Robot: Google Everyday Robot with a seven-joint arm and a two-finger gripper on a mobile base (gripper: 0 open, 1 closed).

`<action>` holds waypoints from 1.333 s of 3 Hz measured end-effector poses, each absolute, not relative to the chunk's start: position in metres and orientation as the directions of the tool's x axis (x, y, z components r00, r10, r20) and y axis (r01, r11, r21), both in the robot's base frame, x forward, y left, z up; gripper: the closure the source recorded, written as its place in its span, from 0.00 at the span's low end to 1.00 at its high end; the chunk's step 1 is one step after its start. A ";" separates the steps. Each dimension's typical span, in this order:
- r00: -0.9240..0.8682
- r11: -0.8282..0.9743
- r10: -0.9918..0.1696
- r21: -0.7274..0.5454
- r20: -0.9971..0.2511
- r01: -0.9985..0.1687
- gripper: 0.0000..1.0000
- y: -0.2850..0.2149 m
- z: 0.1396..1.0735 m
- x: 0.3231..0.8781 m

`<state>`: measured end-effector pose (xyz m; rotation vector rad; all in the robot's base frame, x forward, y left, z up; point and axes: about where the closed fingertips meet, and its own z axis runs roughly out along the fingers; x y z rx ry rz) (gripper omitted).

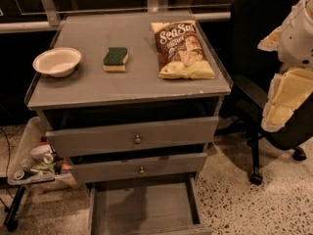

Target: Close bottom drawer

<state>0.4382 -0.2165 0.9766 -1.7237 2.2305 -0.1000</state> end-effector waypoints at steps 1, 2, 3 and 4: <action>-0.221 0.270 -0.953 -0.247 -0.207 -0.931 0.00 -0.217 0.977 0.438; -0.221 0.270 -0.953 -0.247 -0.207 -0.931 0.19 -0.217 0.977 0.438; -0.221 0.270 -0.953 -0.247 -0.207 -0.931 0.42 -0.217 0.977 0.438; -0.221 0.270 -0.953 -0.248 -0.207 -0.931 0.65 -0.217 0.977 0.438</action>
Offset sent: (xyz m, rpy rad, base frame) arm 0.0000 0.0000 0.0000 0.0000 0.0000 0.0000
